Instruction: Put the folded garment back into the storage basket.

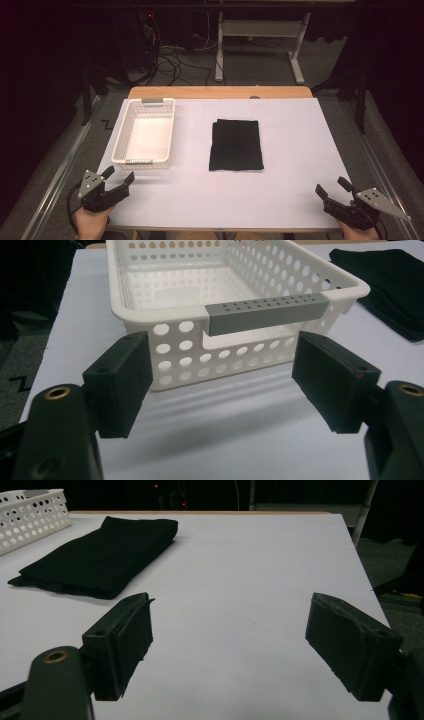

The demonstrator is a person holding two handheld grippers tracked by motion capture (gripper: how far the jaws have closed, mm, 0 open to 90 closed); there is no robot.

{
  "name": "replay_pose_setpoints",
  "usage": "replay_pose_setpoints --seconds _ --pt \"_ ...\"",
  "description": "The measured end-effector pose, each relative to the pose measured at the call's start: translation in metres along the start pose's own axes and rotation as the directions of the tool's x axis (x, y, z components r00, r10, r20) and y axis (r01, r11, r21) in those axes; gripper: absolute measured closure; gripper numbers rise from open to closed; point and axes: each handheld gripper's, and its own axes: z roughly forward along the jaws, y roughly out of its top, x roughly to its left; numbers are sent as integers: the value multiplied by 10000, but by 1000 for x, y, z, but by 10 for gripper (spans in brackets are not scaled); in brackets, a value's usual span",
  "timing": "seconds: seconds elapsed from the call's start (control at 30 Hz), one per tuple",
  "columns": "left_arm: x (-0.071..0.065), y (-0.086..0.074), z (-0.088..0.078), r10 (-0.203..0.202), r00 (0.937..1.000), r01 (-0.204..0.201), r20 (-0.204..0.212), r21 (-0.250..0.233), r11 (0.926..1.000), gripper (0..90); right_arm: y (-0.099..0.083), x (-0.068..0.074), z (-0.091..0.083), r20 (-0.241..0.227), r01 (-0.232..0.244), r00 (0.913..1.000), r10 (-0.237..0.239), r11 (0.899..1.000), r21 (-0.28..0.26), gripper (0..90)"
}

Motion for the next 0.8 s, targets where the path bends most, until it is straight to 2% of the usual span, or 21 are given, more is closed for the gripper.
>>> replay_pose_setpoints --seconds 0.3,0.53,0.73,0.8 --pt "-1 0 -1 57 10000 -57 37 -13 10000 219 0 2 1 -57 98 9999 -98 9999 97 194" --pt "-6 2 0 394 9992 -394 98 -4 9992 218 0 1 1 -34 54 10000 -53 9998 167 194" --pt "-9 4 0 496 9987 -495 132 -62 9988 218 1 8 3 -177 667 9977 -662 9974 290 193" --pt "-10 6 -1 518 9986 -516 103 -150 9986 218 1 8 4 -194 662 9977 -656 9973 324 193"
